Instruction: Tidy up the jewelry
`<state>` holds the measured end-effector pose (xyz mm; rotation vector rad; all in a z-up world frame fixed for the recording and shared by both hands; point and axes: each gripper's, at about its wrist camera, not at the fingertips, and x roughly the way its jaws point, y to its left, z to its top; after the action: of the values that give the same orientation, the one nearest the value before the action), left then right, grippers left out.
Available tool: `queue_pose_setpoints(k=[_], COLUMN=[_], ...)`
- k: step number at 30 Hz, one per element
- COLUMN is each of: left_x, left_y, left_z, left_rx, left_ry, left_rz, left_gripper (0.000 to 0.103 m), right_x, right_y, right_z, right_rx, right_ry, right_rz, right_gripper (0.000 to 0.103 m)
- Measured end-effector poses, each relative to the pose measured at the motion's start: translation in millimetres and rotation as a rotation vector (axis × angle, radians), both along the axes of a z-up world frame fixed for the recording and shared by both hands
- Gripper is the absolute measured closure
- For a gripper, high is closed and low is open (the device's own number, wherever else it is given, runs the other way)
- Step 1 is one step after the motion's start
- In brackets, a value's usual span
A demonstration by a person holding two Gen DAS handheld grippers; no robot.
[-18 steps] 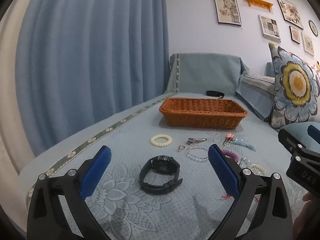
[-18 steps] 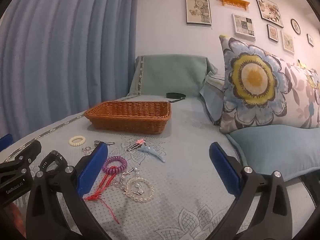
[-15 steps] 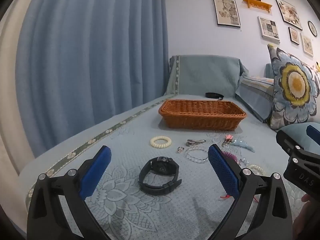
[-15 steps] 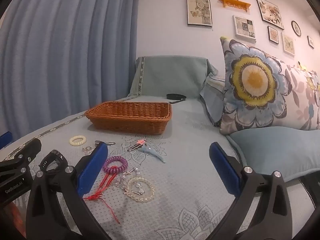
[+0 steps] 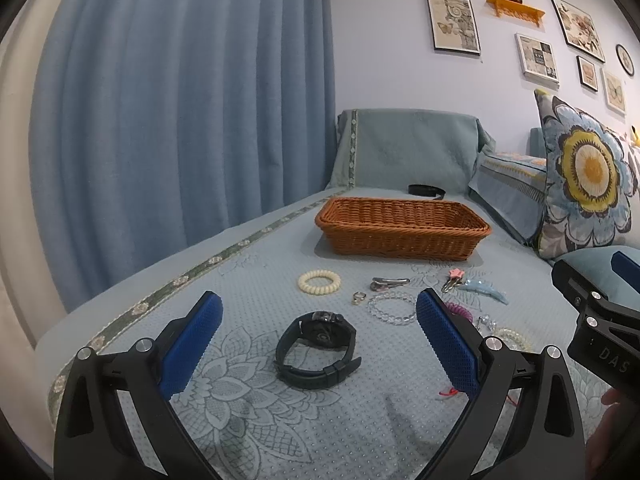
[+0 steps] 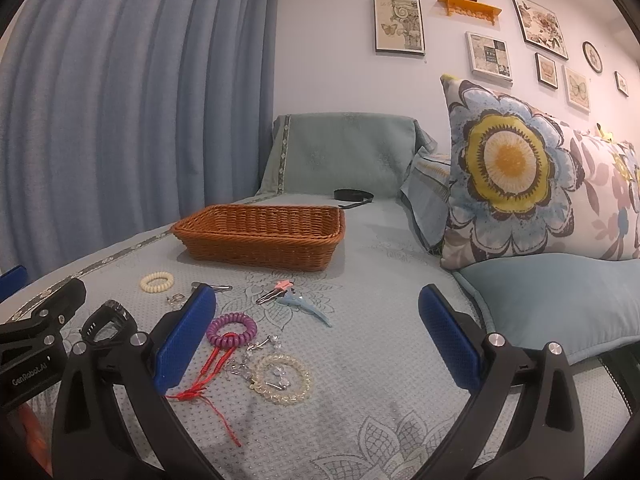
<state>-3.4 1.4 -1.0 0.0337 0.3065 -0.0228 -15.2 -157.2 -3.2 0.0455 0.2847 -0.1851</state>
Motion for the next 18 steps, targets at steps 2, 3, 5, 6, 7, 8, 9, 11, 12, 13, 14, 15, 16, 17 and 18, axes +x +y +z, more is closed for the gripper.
queue_pose_setpoints(k=[2, 3, 5, 6, 7, 8, 9, 11, 12, 13, 14, 15, 16, 17, 18], left_x=[0.0, 0.0, -0.4, -0.8, -1.2, -1.5, -1.0, -1.1, -1.0, -1.4, -1.0, -0.8, -1.1, -0.8, -0.6], left_y=[0.5, 0.3, 0.0, -0.2, -0.6, -2.0, -1.7, -3.0, -3.8, -4.2, -4.1, -3.6, -3.8, -3.2, -2.8], left_z=[-0.1, -0.1, -0.3, -0.3, 0.0, 0.1, -0.4, -0.4, -0.7, -0.5, -0.8, -0.8, -0.6, -0.4, -0.1], left_rx=[-0.002, -0.006, -0.019, -0.021, -0.02, -0.019, -0.01, 0.002, 0.012, 0.013, 0.025, 0.024, 0.024, 0.024, 0.023], left_ry=[-0.003, -0.005, -0.007, -0.007, -0.007, -0.007, -0.002, 0.002, 0.004, 0.003, 0.007, 0.007, 0.006, 0.007, 0.007], left_rz=[0.0, 0.0, 0.001, 0.002, 0.002, 0.003, 0.001, 0.001, 0.001, 0.001, 0.001, 0.001, 0.001, 0.001, 0.0], left_gripper=[0.009, 0.009, 0.009, 0.009, 0.009, 0.009, 0.009, 0.009, 0.009, 0.009, 0.009, 0.009, 0.009, 0.009, 0.009], right_x=[1.5, 2.0, 2.3, 2.1, 2.1, 1.5, 1.9, 1.9, 2.4, 1.8, 2.2, 2.9, 2.5, 2.8, 2.9], right_y=[-0.5, -0.6, -0.6, -0.7, -0.8, -1.4, -1.3, -0.9, -0.6, -0.4, -0.5, -0.8, -0.9, -1.2, -1.0], right_z=[-0.5, -0.6, -0.8, -1.2, -1.2, -1.2, -0.9, -0.9, -1.1, -1.4, -1.7, -1.9, -2.2, -2.4, -2.7], right_rx=[0.001, 0.001, 0.002, 0.0, -0.001, 0.0, 0.0, -0.002, -0.003, -0.003, -0.004, -0.004, -0.002, -0.002, -0.001], right_ry=[-0.001, 0.0, -0.001, -0.003, -0.005, -0.008, -0.009, -0.008, -0.008, -0.007, -0.007, -0.007, -0.003, -0.001, -0.001], right_rz=[-0.001, -0.001, 0.0, 0.001, 0.001, 0.001, 0.001, 0.002, 0.002, 0.003, 0.003, 0.003, 0.003, 0.003, 0.004], right_gripper=[0.006, 0.006, 0.006, 0.006, 0.006, 0.006, 0.006, 0.006, 0.006, 0.006, 0.006, 0.006, 0.006, 0.006, 0.006])
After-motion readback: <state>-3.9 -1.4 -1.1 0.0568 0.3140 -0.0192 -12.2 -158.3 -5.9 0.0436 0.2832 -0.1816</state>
